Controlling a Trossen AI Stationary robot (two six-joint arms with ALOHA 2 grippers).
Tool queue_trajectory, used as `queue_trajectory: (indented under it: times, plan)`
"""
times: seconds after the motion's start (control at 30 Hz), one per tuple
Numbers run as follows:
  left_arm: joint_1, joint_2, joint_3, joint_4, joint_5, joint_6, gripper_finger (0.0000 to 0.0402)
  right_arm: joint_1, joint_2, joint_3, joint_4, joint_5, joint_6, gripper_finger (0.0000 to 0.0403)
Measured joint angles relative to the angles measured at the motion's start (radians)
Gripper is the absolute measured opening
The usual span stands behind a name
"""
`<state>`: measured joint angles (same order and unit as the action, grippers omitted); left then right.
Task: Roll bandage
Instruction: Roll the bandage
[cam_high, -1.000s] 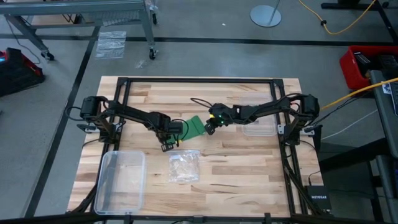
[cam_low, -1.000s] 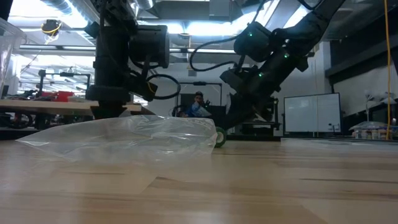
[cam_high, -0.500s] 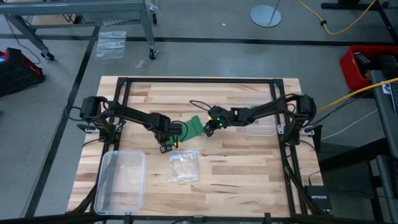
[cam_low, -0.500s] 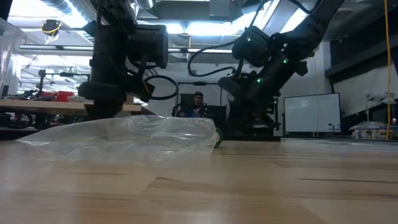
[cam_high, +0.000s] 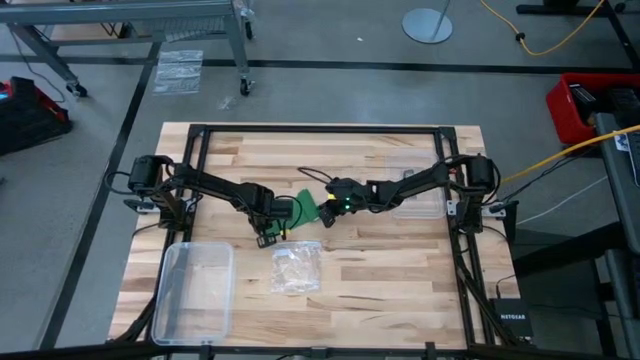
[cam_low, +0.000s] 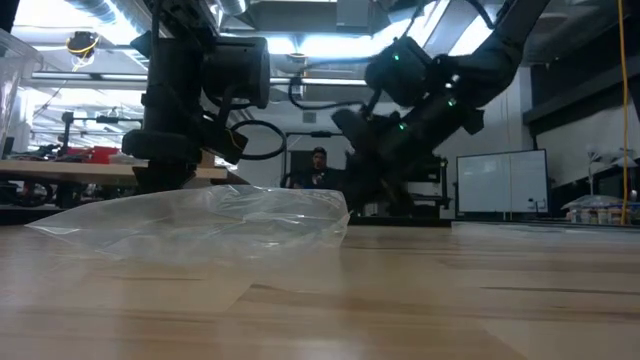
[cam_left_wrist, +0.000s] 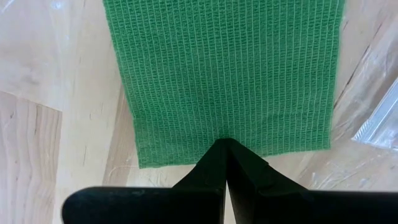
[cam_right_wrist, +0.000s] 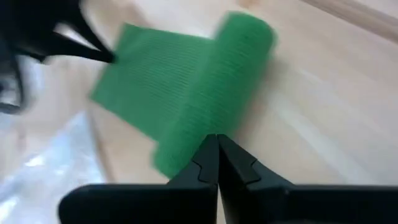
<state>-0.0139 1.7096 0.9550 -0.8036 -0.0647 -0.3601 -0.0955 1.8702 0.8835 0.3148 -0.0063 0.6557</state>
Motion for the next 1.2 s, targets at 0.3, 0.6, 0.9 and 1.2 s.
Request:
queue_trajectory:
  times: [0.3,0.6,0.9,1.2]
  plan:
    - [0.000,0.000,0.000,0.000,0.000,-0.007,0.0000,0.047,0.004,0.108,-0.023,-0.034,-0.132,0.0001]
    - [-0.004,0.000,0.000,0.001,-0.001,-0.008,0.0000,-0.006,0.002,0.144,-0.326,0.146,-0.127,0.0001]
    - [-0.006,0.000,0.000,0.004,-0.003,-0.023,0.0000,-0.010,0.059,0.144,-0.270,0.090,-0.082,0.0001]
    - [-0.006,0.000,0.000,0.005,-0.002,-0.023,0.0000,0.040,0.115,0.176,-0.077,0.012,-0.059,0.0001]
